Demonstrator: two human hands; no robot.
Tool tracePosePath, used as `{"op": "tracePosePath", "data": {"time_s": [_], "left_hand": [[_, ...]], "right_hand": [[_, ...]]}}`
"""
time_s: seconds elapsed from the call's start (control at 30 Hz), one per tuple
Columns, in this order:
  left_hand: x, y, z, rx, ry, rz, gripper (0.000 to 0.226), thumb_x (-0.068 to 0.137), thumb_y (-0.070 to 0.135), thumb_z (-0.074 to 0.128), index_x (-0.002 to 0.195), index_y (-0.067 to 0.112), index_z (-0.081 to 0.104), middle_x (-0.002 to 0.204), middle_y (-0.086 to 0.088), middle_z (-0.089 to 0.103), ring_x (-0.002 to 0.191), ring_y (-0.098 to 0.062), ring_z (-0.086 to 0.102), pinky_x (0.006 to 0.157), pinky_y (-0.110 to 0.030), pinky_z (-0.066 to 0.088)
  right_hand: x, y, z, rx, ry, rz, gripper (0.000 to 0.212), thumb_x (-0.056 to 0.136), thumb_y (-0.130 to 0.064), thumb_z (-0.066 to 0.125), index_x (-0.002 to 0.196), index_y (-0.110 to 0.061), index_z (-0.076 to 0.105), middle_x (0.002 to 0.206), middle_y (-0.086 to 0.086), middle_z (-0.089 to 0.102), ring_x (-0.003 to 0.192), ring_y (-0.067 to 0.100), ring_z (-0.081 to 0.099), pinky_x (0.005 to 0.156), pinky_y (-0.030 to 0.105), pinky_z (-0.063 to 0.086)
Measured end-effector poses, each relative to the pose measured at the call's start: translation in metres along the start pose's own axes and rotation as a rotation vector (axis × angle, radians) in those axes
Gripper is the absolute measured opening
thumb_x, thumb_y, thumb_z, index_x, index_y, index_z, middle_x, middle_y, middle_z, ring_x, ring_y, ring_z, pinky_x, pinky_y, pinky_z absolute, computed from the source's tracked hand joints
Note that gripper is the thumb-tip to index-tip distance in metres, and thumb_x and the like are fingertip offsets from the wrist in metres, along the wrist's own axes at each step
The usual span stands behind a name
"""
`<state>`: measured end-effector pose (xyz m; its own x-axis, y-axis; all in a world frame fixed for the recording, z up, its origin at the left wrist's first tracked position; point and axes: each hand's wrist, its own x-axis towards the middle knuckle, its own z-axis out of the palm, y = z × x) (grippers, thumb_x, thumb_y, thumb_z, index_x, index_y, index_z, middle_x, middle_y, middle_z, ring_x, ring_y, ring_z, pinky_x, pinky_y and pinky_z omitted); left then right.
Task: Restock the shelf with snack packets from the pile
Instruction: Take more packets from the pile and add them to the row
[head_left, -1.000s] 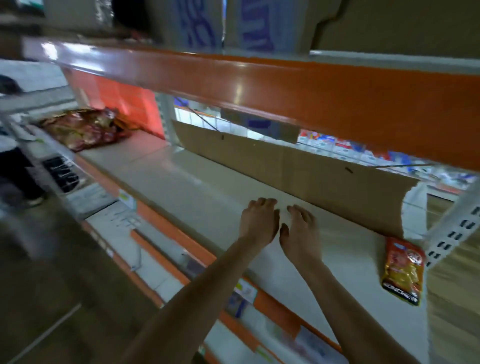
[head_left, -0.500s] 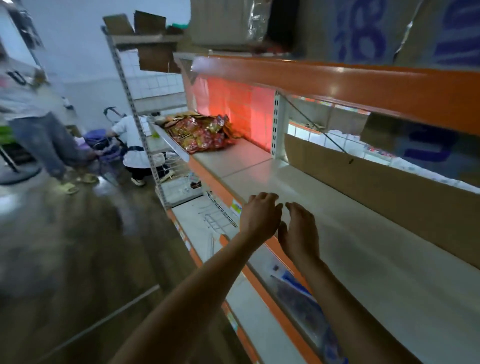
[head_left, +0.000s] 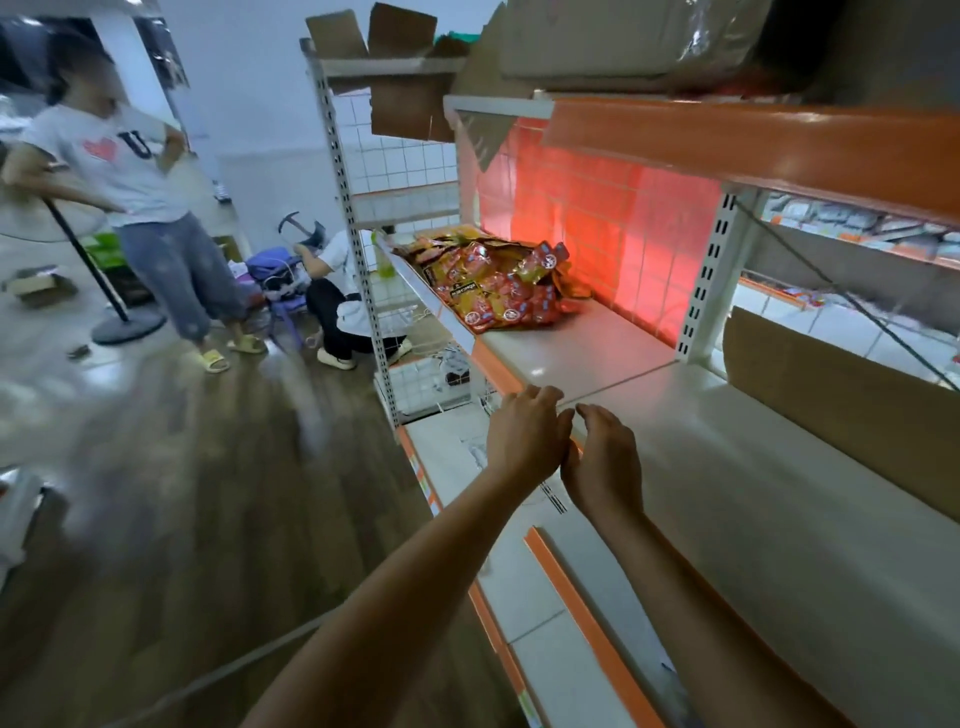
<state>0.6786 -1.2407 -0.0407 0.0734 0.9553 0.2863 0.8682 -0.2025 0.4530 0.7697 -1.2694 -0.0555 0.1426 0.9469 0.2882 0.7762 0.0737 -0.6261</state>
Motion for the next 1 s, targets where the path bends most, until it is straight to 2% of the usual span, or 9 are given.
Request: {"op": "tracePosePath", "data": {"time_s": [0.23,0.53,0.7,0.83,0.93,1.0], "left_hand": [[0.102,-0.055,0.000,0.026,0.004,-0.058,0.036,0.097,0.033,0.049,0.127,0.015,0.057,0.128,-0.010,0.058,0.118,-0.029,0.052,0.094,-0.040,0.046],[0.205,-0.102,0.018,0.045,-0.017,-0.107,0.037,0.095,0.033,0.052,0.127,0.015,0.056,0.124,-0.009,0.058,0.115,-0.027,0.052,0.091,-0.039,0.046],[0.247,-0.130,0.035,0.038,-0.065,-0.102,0.034,0.094,0.028,0.055,0.124,0.012,0.055,0.121,-0.012,0.057,0.113,-0.030,0.051,0.088,-0.039,0.046],[0.283,-0.161,0.040,0.046,-0.080,-0.049,0.031,0.092,0.012,0.054,0.122,0.010,0.053,0.122,-0.011,0.055,0.113,-0.029,0.050,0.087,-0.038,0.048],[0.310,-0.182,0.038,0.118,-0.169,0.074,0.044,0.087,0.006,0.056,0.130,0.012,0.050,0.128,-0.009,0.054,0.116,-0.027,0.049,0.087,-0.038,0.050],[0.327,-0.194,0.034,0.174,-0.239,0.165,0.055,0.085,0.011,0.061,0.136,0.015,0.045,0.138,-0.007,0.049,0.127,-0.028,0.042,0.094,-0.043,0.049]], "right_hand": [[0.103,-0.021,0.059,0.063,-0.021,-0.036,0.041,0.089,-0.009,0.058,0.129,-0.008,0.053,0.130,0.011,0.057,0.120,0.027,0.049,0.098,0.037,0.042],[0.204,-0.029,0.109,0.032,-0.084,-0.022,0.040,0.088,-0.014,0.060,0.127,-0.011,0.055,0.127,0.010,0.059,0.118,0.028,0.051,0.096,0.039,0.044],[0.249,-0.023,0.134,-0.060,-0.111,-0.006,0.031,0.088,-0.018,0.055,0.118,-0.011,0.061,0.124,0.008,0.060,0.112,0.030,0.053,0.091,0.033,0.040],[0.282,-0.026,0.154,0.018,-0.040,0.117,0.026,0.088,-0.015,0.054,0.112,-0.010,0.062,0.115,0.011,0.064,0.108,0.031,0.055,0.086,0.034,0.042],[0.300,-0.028,0.172,-0.006,-0.034,0.215,0.032,0.088,-0.029,0.057,0.112,-0.007,0.060,0.114,0.016,0.063,0.109,0.034,0.055,0.088,0.036,0.044],[0.309,-0.030,0.184,-0.072,-0.035,0.291,0.053,0.086,-0.048,0.059,0.119,-0.006,0.056,0.124,0.018,0.057,0.116,0.036,0.051,0.094,0.039,0.043]]}}
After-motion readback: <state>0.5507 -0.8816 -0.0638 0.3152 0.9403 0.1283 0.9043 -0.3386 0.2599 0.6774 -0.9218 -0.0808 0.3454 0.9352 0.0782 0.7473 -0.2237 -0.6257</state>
